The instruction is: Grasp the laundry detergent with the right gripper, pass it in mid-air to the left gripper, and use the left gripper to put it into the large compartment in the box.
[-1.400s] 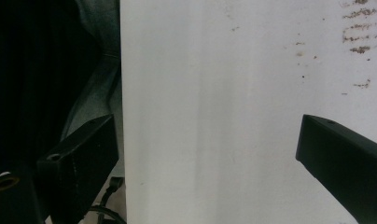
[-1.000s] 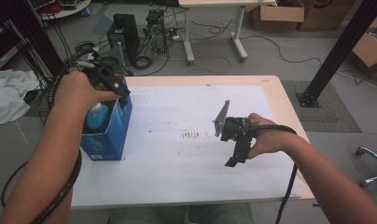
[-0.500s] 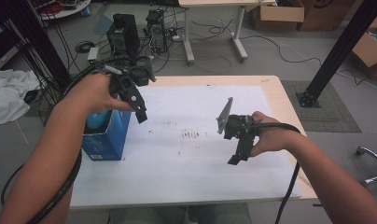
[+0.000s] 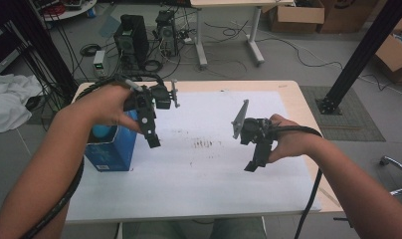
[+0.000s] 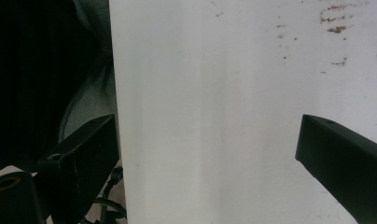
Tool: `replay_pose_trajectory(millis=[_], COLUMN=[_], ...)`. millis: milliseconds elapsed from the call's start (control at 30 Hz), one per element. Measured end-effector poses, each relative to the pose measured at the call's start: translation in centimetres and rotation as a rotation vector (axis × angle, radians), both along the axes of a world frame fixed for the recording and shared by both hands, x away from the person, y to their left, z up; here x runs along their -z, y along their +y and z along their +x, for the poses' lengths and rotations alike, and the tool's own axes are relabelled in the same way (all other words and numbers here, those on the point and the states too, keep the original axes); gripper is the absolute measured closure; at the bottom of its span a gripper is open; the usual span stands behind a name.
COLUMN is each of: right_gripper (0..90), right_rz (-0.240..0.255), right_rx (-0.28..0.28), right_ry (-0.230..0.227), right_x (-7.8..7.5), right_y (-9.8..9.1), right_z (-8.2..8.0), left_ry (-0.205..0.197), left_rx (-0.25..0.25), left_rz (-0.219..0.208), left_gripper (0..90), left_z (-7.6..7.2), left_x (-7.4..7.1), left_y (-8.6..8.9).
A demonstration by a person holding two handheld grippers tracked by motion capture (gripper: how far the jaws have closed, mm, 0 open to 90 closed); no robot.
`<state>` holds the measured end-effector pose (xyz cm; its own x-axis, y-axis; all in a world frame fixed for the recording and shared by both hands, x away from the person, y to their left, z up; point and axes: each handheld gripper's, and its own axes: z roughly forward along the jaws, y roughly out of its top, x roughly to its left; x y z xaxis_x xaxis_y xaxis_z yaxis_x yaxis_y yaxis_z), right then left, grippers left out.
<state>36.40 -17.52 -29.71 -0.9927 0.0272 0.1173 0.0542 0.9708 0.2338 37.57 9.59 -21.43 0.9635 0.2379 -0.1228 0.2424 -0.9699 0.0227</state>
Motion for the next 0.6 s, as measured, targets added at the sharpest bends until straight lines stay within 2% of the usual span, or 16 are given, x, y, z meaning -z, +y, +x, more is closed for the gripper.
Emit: replay_pose_trajectory(millis=[100, 233, 600], right_gripper=[6.0, 6.1, 6.4], right_rz=[0.004, 0.003, -0.004], right_rx=[0.005, 0.013, 0.013], right_ry=[0.0, -0.001, -0.007], right_x=[-0.2, -0.5, -0.8], right_y=[-0.1, -0.4, -0.1], right_z=[0.3, 0.6, 0.8], left_ry=[0.02, 0.026, 0.022], left_rx=[0.035, 0.071, 0.082], left_rz=[0.015, -0.007, -0.028], left_gripper=[0.1, 0.1, 0.1], left_z=[-0.1, -0.3, -0.4], left_x=[0.6, 0.7, 0.8], left_y=[-0.7, -1.4, -1.7])
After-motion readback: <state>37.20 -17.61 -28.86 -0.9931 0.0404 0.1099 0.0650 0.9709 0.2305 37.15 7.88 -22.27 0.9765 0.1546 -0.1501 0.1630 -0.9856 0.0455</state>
